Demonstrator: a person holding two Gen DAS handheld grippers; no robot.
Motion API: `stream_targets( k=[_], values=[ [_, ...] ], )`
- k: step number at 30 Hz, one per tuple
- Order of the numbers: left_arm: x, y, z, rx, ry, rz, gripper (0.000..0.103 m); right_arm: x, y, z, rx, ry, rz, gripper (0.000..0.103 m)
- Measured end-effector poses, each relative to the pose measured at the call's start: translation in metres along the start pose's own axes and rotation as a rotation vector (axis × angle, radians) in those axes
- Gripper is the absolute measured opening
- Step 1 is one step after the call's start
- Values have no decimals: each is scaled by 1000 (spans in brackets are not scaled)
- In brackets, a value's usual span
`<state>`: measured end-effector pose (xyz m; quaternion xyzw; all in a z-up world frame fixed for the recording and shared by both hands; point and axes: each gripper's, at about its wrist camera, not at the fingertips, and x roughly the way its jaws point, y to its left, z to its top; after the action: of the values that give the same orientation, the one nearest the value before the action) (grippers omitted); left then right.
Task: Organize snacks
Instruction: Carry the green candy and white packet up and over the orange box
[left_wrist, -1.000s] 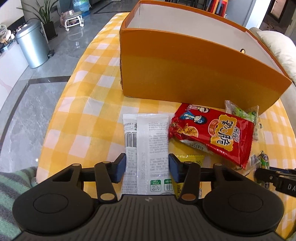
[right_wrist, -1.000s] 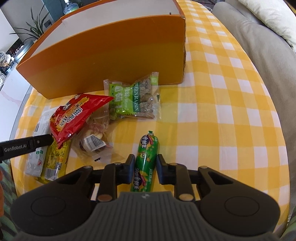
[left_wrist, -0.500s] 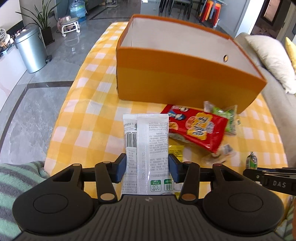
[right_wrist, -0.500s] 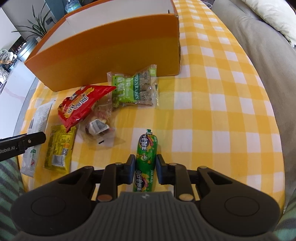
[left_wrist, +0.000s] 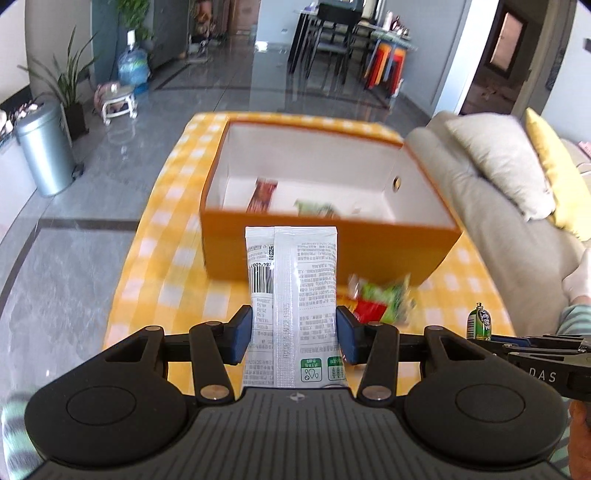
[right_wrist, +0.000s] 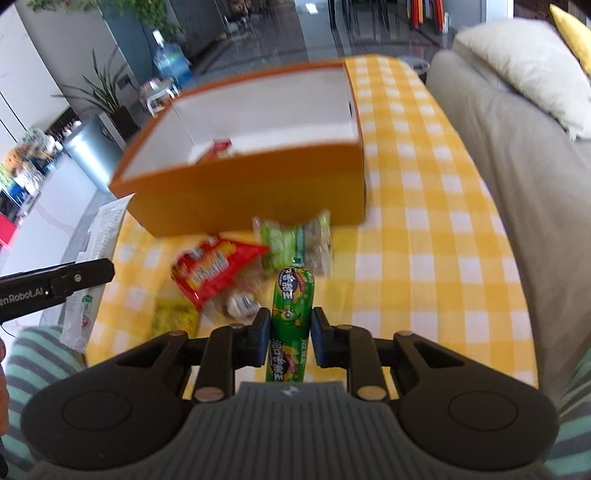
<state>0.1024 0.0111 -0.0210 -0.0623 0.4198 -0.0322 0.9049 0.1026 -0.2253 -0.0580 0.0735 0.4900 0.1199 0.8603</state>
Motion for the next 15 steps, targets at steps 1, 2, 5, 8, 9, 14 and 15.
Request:
stream_targets(
  k=[1,2,5,8,9,14,15],
  values=[
    [-2,-1,6,3,-10,-7,54,-5,1,4,-4,-15,2,20],
    [-3,-2,12,6,-21,-13,54,-9,2,7,-10,-30,4,20],
    [-4,-6,29,27,-55,-19,54,-18,6,22,-29,-71,16,20],
    [-3,-11,47,45,-85,-24,54,-23,10,38,-51,-106,19,20],
    [-3,-11,53,50,-95,-27,54,-24,11,44,-54,-116,22,20],
    [2,-16,78,55,-136,-39,54,-26,19,80,-78,-175,32,20],
    [3,-17,83,54,-141,-40,54,-26,21,88,-83,-185,34,20]
  ],
)
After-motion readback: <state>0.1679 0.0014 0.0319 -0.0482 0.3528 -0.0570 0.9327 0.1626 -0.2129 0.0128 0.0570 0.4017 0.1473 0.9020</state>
